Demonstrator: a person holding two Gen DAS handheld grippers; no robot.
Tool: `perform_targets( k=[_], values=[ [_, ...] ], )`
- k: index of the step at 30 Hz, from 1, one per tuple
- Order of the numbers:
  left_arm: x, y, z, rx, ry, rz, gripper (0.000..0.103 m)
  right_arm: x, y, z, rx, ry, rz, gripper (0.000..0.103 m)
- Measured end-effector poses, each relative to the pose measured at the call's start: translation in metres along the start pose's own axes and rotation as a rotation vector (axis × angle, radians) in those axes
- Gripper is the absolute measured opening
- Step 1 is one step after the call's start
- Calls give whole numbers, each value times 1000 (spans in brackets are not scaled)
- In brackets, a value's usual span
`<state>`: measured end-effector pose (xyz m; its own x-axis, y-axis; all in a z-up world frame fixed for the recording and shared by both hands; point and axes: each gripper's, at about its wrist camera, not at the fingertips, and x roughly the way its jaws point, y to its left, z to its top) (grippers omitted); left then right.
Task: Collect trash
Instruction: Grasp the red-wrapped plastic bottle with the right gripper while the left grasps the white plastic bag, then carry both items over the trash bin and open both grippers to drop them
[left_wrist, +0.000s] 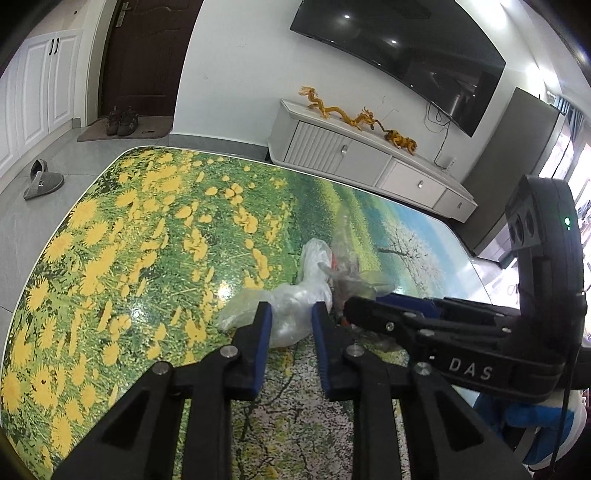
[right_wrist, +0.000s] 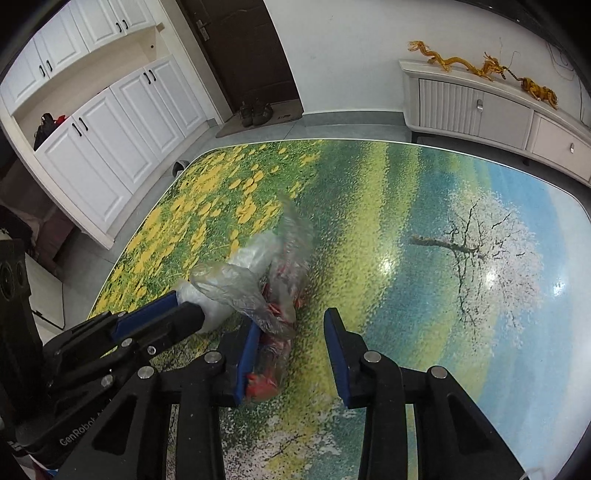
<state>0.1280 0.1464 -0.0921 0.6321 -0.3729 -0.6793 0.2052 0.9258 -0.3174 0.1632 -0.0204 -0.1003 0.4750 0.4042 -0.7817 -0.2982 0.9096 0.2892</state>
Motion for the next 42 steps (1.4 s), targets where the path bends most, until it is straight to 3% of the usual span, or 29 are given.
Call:
perform_targets(
  k=[4,6,15,20,30,36,37,42],
  values=[
    [-7,-1,-2,-2,-7,11,19,0,9,-5,-41,5,-7,30],
    [-12,-1,-2,-7,-14,18,18,1,14,-8,-58,11,-5,21],
    [-45,-12,-4,-4,-63,44,17,-21,10,-24,-45,-27,6,18],
    [-60,-32,-4,17,-91,26,15,-62,-8,-33,12,-107,3,18],
    [-86,-122,3,115,-158,-43,14,-173,-68,-56,136,-332,-80,18],
    [-85,-190,4,197,-177,-99,11,-218,-114,-80,233,-413,-140,18],
    [-84,-201,3,207,-175,-114,0,-223,-121,-83,251,-421,-146,18],
    [-72,-254,2,260,-146,-175,0,-244,-152,-100,320,-457,-189,18]
  ],
)
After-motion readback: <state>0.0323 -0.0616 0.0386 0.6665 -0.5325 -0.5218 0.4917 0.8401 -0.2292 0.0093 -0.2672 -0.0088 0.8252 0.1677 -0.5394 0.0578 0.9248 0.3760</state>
